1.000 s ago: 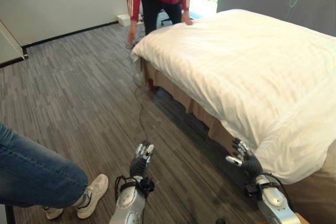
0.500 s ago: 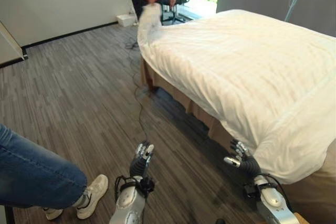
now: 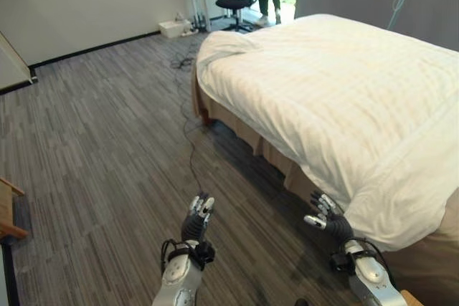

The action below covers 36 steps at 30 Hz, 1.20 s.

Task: Making the bed.

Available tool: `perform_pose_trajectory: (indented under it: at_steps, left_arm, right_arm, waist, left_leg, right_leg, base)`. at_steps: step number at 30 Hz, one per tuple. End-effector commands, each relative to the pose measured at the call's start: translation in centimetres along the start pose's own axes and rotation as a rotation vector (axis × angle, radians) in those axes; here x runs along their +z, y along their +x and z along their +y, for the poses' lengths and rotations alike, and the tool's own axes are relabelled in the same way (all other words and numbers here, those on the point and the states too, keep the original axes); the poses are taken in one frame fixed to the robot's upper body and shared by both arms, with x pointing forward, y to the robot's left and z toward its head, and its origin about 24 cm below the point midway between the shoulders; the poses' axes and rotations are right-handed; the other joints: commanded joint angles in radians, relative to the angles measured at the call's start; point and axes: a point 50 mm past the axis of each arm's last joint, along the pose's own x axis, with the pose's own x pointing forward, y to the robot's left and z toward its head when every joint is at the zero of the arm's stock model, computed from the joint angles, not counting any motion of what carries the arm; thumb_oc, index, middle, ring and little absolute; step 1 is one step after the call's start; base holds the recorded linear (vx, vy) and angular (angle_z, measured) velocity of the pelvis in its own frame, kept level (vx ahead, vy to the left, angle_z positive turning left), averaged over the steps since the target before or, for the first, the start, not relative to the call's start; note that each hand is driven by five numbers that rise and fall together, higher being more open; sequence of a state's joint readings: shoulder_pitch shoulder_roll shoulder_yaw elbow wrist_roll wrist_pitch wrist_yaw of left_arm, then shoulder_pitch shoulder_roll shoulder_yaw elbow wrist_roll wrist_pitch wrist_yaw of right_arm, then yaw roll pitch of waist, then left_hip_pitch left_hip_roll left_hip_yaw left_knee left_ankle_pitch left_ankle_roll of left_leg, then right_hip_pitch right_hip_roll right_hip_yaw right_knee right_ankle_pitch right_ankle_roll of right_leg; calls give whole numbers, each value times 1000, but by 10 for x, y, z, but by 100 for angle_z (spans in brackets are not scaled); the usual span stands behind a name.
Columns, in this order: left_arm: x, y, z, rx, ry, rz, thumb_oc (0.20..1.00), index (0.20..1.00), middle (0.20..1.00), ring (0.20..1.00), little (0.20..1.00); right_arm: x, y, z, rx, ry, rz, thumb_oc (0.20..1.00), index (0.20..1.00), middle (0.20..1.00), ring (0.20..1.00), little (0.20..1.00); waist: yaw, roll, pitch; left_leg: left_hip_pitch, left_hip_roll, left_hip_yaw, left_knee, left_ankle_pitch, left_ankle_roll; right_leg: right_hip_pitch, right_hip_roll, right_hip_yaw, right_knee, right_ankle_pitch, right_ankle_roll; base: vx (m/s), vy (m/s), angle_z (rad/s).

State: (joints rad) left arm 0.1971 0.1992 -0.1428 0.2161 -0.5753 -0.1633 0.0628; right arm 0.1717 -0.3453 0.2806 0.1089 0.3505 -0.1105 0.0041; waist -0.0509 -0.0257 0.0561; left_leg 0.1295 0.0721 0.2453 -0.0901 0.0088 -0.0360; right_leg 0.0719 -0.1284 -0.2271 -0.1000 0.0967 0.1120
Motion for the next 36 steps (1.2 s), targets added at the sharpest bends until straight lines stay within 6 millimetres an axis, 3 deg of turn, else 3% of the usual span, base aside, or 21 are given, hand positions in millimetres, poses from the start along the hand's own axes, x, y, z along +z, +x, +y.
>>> perform_pose_trajectory:
  at_steps: [1, 6, 7, 8, 9, 10, 11, 12, 13, 14, 17, 19, 21, 23, 25, 27, 29, 31, 33, 34, 36]
  left_arm:
    - [12, 2, 9, -54, 105, -32, 1000, 1000, 1000, 1000, 1000]
    - [26, 12, 3, -65, 99, -88, 1000, 1000, 1000, 1000, 1000]
    - [31, 18, 0, -66, 91, -113, 1000, 1000, 1000, 1000, 1000]
    - [31, 18, 0, -67, 91, -114, 1000, 1000, 1000, 1000, 1000]
    - [34, 21, -2, -61, 76, -129, 1000, 1000, 1000, 1000, 1000]
    - [35, 21, -2, -61, 76, -129, 1000, 1000, 1000, 1000, 1000]
    - [33, 24, -2, -48, 68, -122, 1000, 1000, 1000, 1000, 1000]
    - [33, 24, -2, -51, 68, -119, 1000, 1000, 1000, 1000, 1000]
    - [33, 23, -2, -51, 68, -118, 1000, 1000, 1000, 1000, 1000]
    - [32, 21, 1, -50, 80, -110, 1000, 1000, 1000, 1000, 1000]
    - [29, 20, 6, -51, 163, -100, 1000, 1000, 1000, 1000, 1000]
    - [27, 19, 9, -37, 179, -92, 1000, 1000, 1000, 1000, 1000]
    - [27, 19, 9, -37, 173, -92, 1000, 1000, 1000, 1000, 1000]
    - [29, 21, 3, -62, 178, -102, 1000, 1000, 1000, 1000, 1000]
    - [37, 27, -7, -84, 184, -130, 1000, 1000, 1000, 1000, 1000]
    - [44, 28, -10, -85, 183, -159, 1000, 1000, 1000, 1000, 1000]
    - [47, 30, -10, -83, 201, -165, 1000, 1000, 1000, 1000, 1000]
    - [51, 33, -9, -70, 199, -183, 1000, 1000, 1000, 1000, 1000]
    - [56, 31, -6, -73, 170, -203, 1000, 1000, 1000, 1000, 1000]
    - [56, 31, -6, -73, 170, -203, 1000, 1000, 1000, 1000, 1000]
    - [52, 31, -7, -73, 169, -193, 1000, 1000, 1000, 1000, 1000]
  right_arm:
    - [21, 17, -14, -21, -34, -101, 1000, 1000, 1000, 1000, 1000]
    - [29, 17, -21, -15, -120, -113, 1000, 1000, 1000, 1000, 1000]
    - [34, 18, -24, -24, -129, -137, 1000, 1000, 1000, 1000, 1000]
    - [35, 18, -24, -24, -129, -138, 1000, 1000, 1000, 1000, 1000]
    - [39, 18, -25, -21, -124, -157, 1000, 1000, 1000, 1000, 1000]
    - [39, 18, -25, -21, -124, -157, 1000, 1000, 1000, 1000, 1000]
    - [37, 16, -26, -27, -130, -145, 1000, 1000, 1000, 1000, 1000]
    - [35, 15, -28, -29, -169, -130, 1000, 1000, 1000, 1000, 1000]
    - [34, 15, -28, -29, -170, -129, 1000, 1000, 1000, 1000, 1000]
    - [34, 12, -30, -27, -196, -128, 1000, 1000, 1000, 1000, 1000]
    - [31, 9, -36, -35, -228, -110, 1000, 1000, 1000, 1000, 1000]
    - [30, 10, -37, -46, -243, -100, 1000, 1000, 1000, 1000, 1000]
    - [30, 10, -36, -43, -228, -101, 1000, 1000, 1000, 1000, 1000]
    - [23, 8, -27, -36, -181, -88, 1000, 1000, 1000, 1000, 1000]
    - [23, 11, -16, -40, -130, -104, 1000, 1000, 1000, 1000, 1000]
    - [24, 17, -1, -4, -63, -118, 1000, 1000, 1000, 1000, 1000]
    - [21, 19, 11, 57, -23, -109, 1000, 1000, 1000, 1000, 1000]
    - [21, 19, 15, 113, -48, -102, 1000, 1000, 1000, 1000, 1000]
    - [20, 17, 9, 114, -52, -93, 1000, 1000, 1000, 1000, 1000]
    - [20, 17, 9, 114, -52, -93, 1000, 1000, 1000, 1000, 1000]
    - [18, 16, 3, 75, -16, -90, 1000, 1000, 1000, 1000, 1000]
  waist:
    - [28, 8, 21]
    - [22, -3, 30]
    - [22, -23, 61]
    - [19, -20, 60]
    - [19, -29, 90]
    - [15, -29, 85]
    - [29, -38, 124]
    - [33, -31, 126]
    - [35, -32, 128]
    - [41, -24, 120]
    - [59, 8, 115]
    - [65, 19, 98]
    - [57, 22, 81]
    - [55, 11, 48]
    - [42, 21, 55]
    - [22, 43, 88]
    - [-19, 56, 108]
    - [-41, 55, 110]
    - [-56, 33, 106]
    - [-57, 35, 108]
    - [-91, 14, 96]
  left_leg:
    - [-59, -45, -204, 81, -38, 19]
    - [-87, -29, -217, 121, -46, 6]
    - [-192, -19, -199, 323, -14, -31]
    - [-204, -16, -203, 338, -20, -32]
    - [-274, -4, -188, 509, 18, -52]
    - [-283, -5, -191, 511, 21, -52]
    - [-363, 6, -185, 633, 66, -66]
    - [-399, 50, -154, 514, 67, -59]
    - [-395, 50, -151, 512, 66, -59]
    - [-390, 78, -144, 379, 63, -51]
    - [-420, 151, -170, 104, 191, -95]
    - [-424, 172, -195, 116, 226, -123]
    - [-420, 169, -143, 170, 186, -113]
    - [-399, 108, -103, 219, 133, -67]
    - [-334, 36, -71, 214, 76, 13]
    - [-244, -8, -36, 189, 37, 71]
    - [-167, -23, -35, 142, 17, 94]
    - [-100, -43, -44, 101, 1, 100]
    - [-9, -67, -67, 65, -50, 86]
    - [-6, -65, -68, 64, -51, 85]
    - [66, -87, -106, 38, -89, 69]
  right_leg:
    - [-56, 38, 114, 120, -93, -5]
    - [-67, 44, 98, 141, -117, -22]
    - [-63, 39, 78, 145, -130, -44]
    - [-67, 41, 74, 147, -131, -45]
    - [-55, 38, 63, 151, -134, -60]
    - [-60, 38, 60, 150, -132, -60]
    - [-32, 32, 47, 149, -148, -72]
    - [-16, 23, 36, 139, -156, -60]
    - [-14, 22, 38, 139, -157, -60]
    - [1, 16, 37, 127, -173, -43]
    - [54, -11, 50, 101, -201, -4]
    - [101, -54, 68, 91, -204, 19]
    - [135, -79, 64, 95, -217, 34]
    - [117, -180, 80, 217, -120, 56]
    - [25, -236, 133, 477, 68, 4]
    - [-108, -292, 115, 705, 183, 2]
    - [-223, -222, 157, 854, 115, -5]
    - [-308, -165, 104, 847, 26, -16]
    - [-359, -126, 24, 640, 20, 2]
    - [-354, -124, 21, 637, 21, 2]
    - [-393, -33, 36, 411, 46, 29]
  base:
    - [83, -34, 16]
    - [8, -50, 10]
    - [-69, -122, 39]
    - [-102, -134, 55]
    - [-47, -57, 64]
    - [-45, -107, 54]
    - [141, 11, 54]
    - [149, 12, 27]
    - [277, 143, 16]
    - [253, 170, -19]
    - [396, 295, -16]
    - [462, 361, -1]
    - [403, 308, -18]
    - [535, 461, -9]
    - [436, 586, -14]
    - [383, 641, 2]
    - [465, 452, -8]
    - [506, 257, 2]
    - [602, 119, 6]
    - [546, 23, 32]
    - [644, -23, 56]
